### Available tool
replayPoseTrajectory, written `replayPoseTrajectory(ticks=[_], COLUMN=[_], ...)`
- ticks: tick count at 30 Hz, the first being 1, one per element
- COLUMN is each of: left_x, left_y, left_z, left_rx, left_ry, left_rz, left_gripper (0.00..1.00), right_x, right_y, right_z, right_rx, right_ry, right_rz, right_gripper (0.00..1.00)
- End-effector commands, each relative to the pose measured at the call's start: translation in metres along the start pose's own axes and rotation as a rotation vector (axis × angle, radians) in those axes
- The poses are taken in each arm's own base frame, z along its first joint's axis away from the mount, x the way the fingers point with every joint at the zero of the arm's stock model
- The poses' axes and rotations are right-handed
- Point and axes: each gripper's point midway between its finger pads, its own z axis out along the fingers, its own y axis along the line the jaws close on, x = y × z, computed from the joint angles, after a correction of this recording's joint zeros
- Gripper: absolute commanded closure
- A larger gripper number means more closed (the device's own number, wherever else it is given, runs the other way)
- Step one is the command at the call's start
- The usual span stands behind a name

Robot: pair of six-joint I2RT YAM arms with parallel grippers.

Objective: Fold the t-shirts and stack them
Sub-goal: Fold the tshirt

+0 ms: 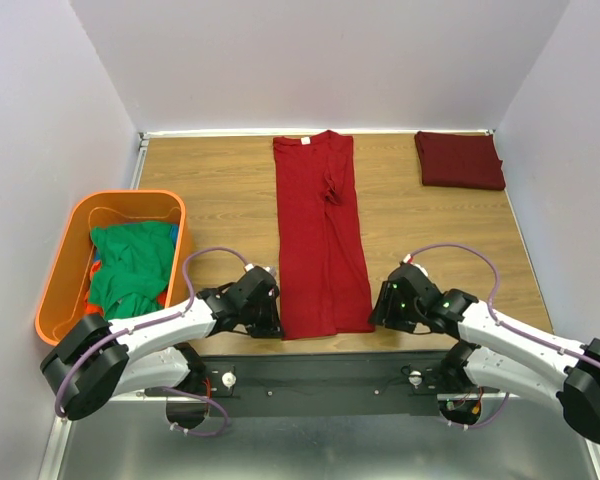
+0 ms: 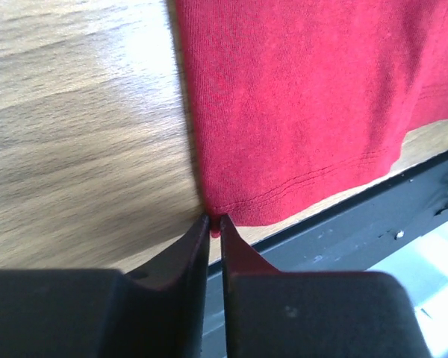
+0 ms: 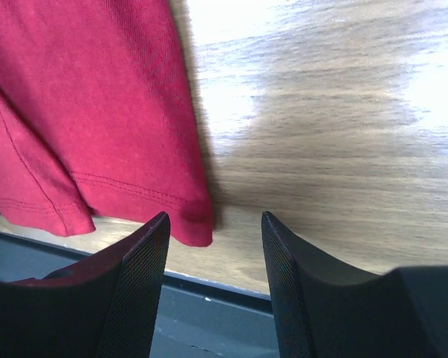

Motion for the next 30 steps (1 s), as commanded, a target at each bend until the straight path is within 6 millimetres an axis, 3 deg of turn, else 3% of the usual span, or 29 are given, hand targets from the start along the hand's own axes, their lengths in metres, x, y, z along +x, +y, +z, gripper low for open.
replayPoseTrajectory(ticks=[1,3,6,13,15,16,18,20,26,30], left_x=[0.008,0.007,0.005,0.0,-0.002,-0.005,-0.01,-0.02,-0.058,-0.086], left_y=[0.008,0.008,0.008,0.002,0.0,-0.003,-0.008,-0.018,-0.05,-0.07], left_z=[0.002,0.002,0.0,-0.005,-0.007,-0.008,-0.011,-0.016,-0.033,-0.039], left_rx=[-0.025,-0.028,-0.026,-0.001,0.004,0.009,0.018,0.034,0.067,0.09], left_ry=[0.023,0.02,0.008,-0.023,-0.032,-0.045,-0.058,-0.09,-0.205,-0.279], left_rz=[-0.004,-0.007,-0.01,0.0,0.004,0.012,0.027,0.05,0.102,0.118], left_gripper=[0.87,0.9,0.99,1.0,1.0,1.0,1.0,1.0,1.0,1.0], right_x=[0.002,0.004,0.008,0.032,0.034,0.035,0.029,0.02,-0.014,-0.054], right_y=[0.001,0.002,-0.001,-0.002,-0.001,-0.002,0.003,0.011,0.042,0.067], right_z=[0.004,0.006,0.011,0.018,0.017,0.017,0.016,0.014,0.002,-0.002], right_rx=[-0.007,-0.007,-0.005,-0.043,-0.052,-0.049,-0.058,-0.073,-0.115,-0.097], right_ry=[0.003,0.014,0.031,0.125,0.138,0.138,0.121,0.095,0.007,-0.091], right_rz=[0.006,0.006,0.017,0.041,0.04,0.038,0.032,0.028,-0.029,-0.075], right_gripper=[0.41,0.41,0.53,0.64,0.72,0.81,0.94,0.98,0.99,0.99])
